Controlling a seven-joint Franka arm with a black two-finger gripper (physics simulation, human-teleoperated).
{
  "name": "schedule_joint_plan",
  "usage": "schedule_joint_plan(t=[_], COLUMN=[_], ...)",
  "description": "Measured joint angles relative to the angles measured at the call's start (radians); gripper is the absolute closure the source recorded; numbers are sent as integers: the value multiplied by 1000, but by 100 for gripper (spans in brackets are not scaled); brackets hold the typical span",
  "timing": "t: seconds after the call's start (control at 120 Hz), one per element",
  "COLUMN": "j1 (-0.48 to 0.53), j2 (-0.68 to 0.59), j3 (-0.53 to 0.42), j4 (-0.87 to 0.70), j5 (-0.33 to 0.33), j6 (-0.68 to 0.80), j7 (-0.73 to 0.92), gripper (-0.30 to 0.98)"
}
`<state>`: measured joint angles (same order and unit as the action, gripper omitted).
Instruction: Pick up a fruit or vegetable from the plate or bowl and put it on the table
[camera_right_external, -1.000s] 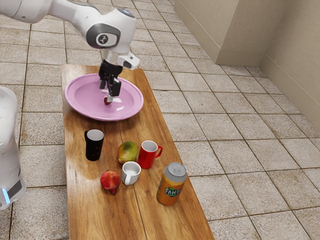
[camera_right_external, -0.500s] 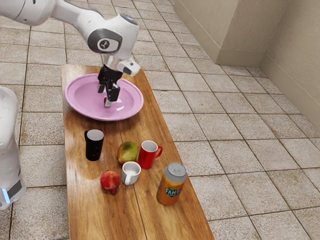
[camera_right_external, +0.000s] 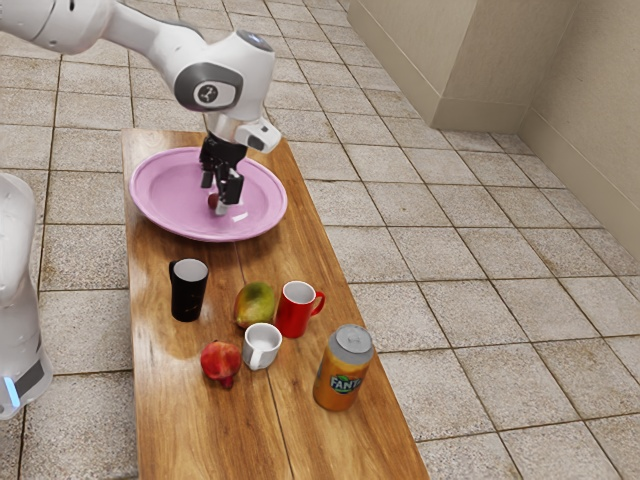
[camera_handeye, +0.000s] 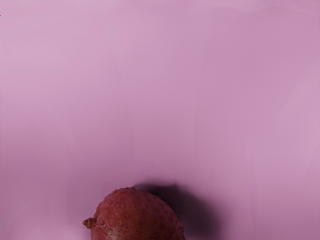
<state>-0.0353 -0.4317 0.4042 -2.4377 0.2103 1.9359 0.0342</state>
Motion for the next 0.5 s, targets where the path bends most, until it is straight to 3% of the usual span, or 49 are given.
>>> schedule_joint_plan(t=[0.267,0.5], j1=[2,2], j2=[2,4], j3=[13,15], j4=[-12,-19], j5=[0,8], j6=[23,35], j7=[1,1], gripper=[3,15])
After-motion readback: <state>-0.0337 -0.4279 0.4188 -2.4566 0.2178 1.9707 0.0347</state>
